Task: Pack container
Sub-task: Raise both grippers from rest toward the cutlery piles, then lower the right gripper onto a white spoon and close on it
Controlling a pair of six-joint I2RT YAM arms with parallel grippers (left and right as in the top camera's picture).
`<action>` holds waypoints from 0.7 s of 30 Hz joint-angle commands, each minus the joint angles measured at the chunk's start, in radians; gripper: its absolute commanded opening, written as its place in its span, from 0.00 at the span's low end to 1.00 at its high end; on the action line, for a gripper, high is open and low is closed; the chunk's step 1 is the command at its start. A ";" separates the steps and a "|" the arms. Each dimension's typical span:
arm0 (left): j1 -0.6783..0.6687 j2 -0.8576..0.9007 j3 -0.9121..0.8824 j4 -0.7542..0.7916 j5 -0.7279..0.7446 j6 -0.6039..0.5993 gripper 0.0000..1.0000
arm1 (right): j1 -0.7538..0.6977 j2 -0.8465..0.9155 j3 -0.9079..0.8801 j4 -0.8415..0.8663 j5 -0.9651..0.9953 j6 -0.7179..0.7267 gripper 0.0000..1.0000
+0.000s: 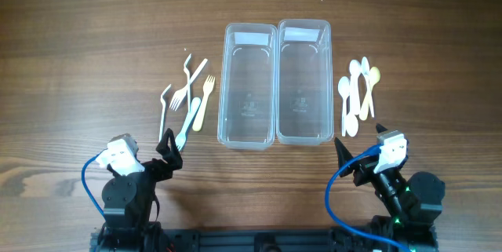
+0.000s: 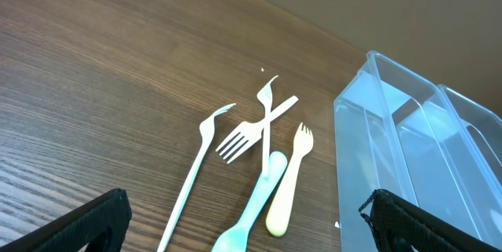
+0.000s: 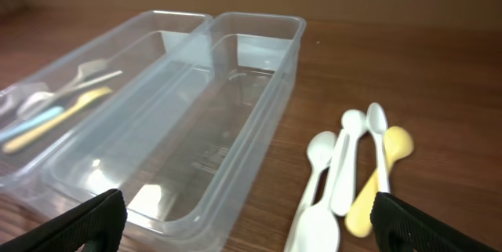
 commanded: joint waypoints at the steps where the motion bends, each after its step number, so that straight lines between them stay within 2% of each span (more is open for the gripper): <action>1: 0.007 0.002 0.019 0.006 0.031 -0.002 1.00 | 0.003 0.038 0.056 -0.008 -0.035 0.074 1.00; 5: 0.007 0.125 0.135 -0.029 0.033 -0.001 0.99 | 0.003 0.223 0.187 -0.048 -0.027 0.075 1.00; 11: 0.008 0.548 0.427 -0.161 0.002 0.003 1.00 | 0.003 0.730 0.587 -0.203 -0.024 0.069 1.00; 16: 0.008 0.889 0.678 -0.262 -0.001 0.105 1.00 | 0.003 1.064 0.980 -0.423 -0.033 0.024 1.00; 21: 0.008 1.113 0.791 -0.336 -0.001 0.105 1.00 | 0.002 1.185 1.041 -0.456 -0.037 0.041 1.00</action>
